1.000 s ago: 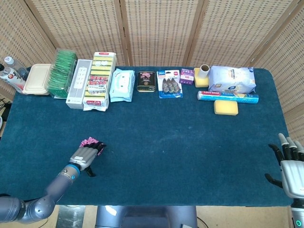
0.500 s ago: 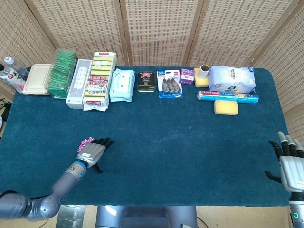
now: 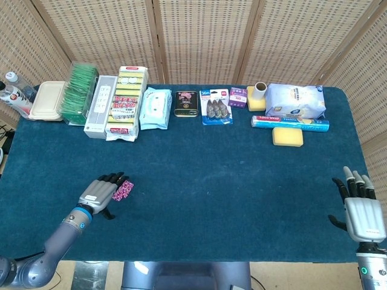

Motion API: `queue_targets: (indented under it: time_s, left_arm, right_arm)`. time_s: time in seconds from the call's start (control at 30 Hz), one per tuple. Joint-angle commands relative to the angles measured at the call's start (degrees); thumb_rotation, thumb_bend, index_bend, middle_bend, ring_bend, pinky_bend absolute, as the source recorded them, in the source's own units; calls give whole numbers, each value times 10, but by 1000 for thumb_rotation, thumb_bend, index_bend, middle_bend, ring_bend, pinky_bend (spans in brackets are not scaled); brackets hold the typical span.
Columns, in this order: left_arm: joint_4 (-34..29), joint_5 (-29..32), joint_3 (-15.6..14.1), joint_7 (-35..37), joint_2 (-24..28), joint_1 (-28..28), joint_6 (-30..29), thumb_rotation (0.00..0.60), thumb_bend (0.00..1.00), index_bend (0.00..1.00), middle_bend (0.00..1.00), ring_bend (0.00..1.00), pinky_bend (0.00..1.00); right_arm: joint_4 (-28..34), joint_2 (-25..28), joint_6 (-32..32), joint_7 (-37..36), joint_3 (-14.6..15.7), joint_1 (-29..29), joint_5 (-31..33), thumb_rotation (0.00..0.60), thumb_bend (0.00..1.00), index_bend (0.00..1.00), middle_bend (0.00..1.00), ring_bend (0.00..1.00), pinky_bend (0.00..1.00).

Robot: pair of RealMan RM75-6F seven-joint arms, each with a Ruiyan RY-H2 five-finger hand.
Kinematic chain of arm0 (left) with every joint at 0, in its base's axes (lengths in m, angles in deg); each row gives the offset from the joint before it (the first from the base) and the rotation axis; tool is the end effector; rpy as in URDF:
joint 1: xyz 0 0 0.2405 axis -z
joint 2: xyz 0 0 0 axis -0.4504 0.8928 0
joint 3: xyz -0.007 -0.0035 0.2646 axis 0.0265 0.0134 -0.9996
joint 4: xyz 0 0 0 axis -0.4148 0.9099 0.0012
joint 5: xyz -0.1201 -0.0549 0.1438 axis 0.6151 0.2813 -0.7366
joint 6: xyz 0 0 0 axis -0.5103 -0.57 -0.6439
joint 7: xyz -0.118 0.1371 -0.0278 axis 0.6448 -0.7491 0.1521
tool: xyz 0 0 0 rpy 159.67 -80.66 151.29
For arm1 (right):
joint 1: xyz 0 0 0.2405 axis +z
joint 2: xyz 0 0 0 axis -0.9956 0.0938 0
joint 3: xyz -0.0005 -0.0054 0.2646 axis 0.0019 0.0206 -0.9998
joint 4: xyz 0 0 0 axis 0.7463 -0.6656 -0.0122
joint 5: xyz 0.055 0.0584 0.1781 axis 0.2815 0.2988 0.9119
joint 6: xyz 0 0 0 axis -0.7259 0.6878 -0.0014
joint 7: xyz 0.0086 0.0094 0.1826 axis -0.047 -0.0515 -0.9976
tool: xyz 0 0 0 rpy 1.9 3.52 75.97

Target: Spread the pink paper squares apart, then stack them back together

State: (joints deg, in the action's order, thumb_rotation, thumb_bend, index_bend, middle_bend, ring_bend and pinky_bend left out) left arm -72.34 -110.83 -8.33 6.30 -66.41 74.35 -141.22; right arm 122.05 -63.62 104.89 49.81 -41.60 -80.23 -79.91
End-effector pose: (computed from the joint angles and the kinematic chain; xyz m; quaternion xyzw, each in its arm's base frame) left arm -0.1981 0.3057 0.0300 -0.7692 -0.4716 -0.1666 0.3977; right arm -0.3073 -0.2234 0.1755 0.6154 -0.3198 0.3003 0.6549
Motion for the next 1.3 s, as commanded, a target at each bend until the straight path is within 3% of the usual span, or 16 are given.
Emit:
queue_targets:
  time_s: [0.03, 0.27, 0.6, 0.83, 1.07, 1.3]
  left_arm:
    - [8, -16, -7, 16, 4, -11, 11, 600, 59, 0, 0, 34, 92]
    - [35, -36, -20, 41, 1, -31, 29, 600, 60, 0, 0, 34, 92]
    - [54, -43, -20, 58, -6, -42, 42, 600, 60, 0, 0, 34, 92]
    - [74, -18, -16, 48, -21, -34, 54, 600, 59, 0, 0, 35, 92]
    - [77, 14, -11, 22, -44, -16, 56, 600, 59, 0, 0, 34, 92]
    - [60, 49, -6, -18, -67, 11, 43, 600, 59, 0, 0, 34, 92]
  right_arm:
    - [-7, -9, 7, 10, -1, 1, -4, 600, 132, 170, 17, 0, 0]
    - [-21, -18, 36, -13, -9, -3, -17, 600, 125, 170, 17, 0, 0]
    - [-13, -6, 30, -37, -7, -6, -11, 600, 108, 160, 17, 0, 0]
    - [-2, 6, 23, -53, -4, -8, -9, 600, 88, 151, 17, 0, 0]
    - [10, 19, 16, -63, -1, -9, -5, 600, 3, 117, 0, 0, 0]
    - [14, 24, 20, -72, -2, -11, -6, 600, 0, 104, 0, 0, 0]
